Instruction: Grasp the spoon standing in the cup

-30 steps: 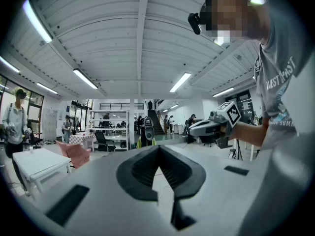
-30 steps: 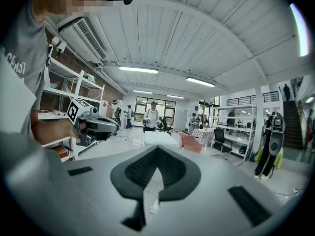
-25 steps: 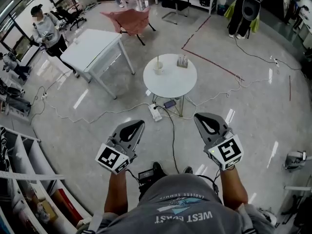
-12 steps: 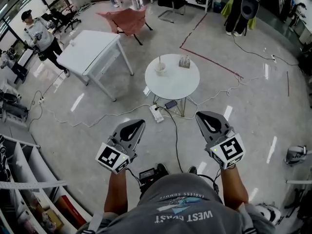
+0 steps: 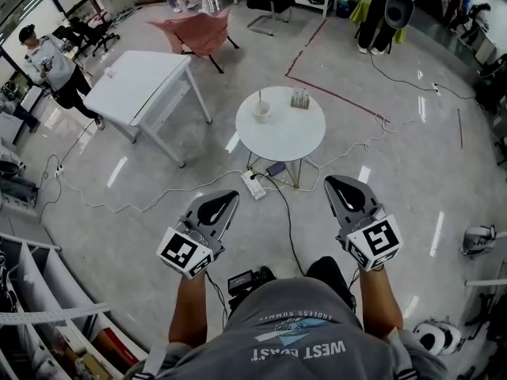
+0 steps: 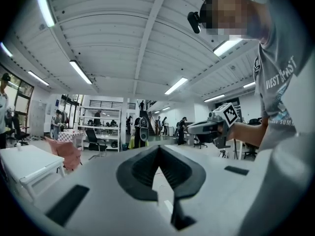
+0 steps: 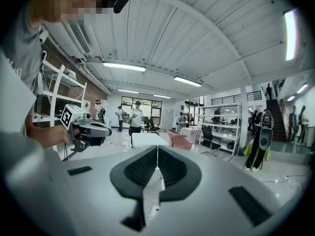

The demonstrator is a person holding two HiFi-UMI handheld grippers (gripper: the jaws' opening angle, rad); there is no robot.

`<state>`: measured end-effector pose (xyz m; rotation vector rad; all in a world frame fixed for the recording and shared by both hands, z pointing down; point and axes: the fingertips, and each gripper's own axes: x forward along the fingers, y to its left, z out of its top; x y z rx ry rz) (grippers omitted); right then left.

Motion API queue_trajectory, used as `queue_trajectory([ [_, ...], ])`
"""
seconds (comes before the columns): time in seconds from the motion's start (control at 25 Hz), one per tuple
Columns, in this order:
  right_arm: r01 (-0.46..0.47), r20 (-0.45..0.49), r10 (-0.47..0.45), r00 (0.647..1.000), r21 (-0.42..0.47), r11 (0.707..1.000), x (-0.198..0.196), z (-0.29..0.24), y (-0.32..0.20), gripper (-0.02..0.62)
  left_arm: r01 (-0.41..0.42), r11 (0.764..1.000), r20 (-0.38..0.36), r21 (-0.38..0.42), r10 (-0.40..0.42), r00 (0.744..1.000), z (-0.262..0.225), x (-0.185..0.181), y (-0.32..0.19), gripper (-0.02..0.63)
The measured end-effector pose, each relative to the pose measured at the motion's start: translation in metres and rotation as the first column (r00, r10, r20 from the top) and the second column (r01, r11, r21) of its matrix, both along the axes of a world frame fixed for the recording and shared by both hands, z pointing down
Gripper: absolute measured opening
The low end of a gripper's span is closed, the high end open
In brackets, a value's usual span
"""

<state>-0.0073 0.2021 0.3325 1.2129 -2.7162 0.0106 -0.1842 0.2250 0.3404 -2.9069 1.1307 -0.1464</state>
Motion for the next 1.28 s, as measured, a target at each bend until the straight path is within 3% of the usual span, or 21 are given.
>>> queue_trajectory([
  [0.4,0.048,0.005,-0.048,0.999,-0.012,0.999,-0.005,0.004,-0.030,0.003,0.042,0.999,-0.007,-0.029,-0.042,0.999,0.008,-0.001,-0.021,0.003],
  [1.28,0.216,0.053,-0.214,0.975,-0.039,0.976,0.049,0.016,-0.158,0.003,0.206,0.977,0.057,-0.054,-0.203,0.978,0.007,0.064,-0.119,0.003],
])
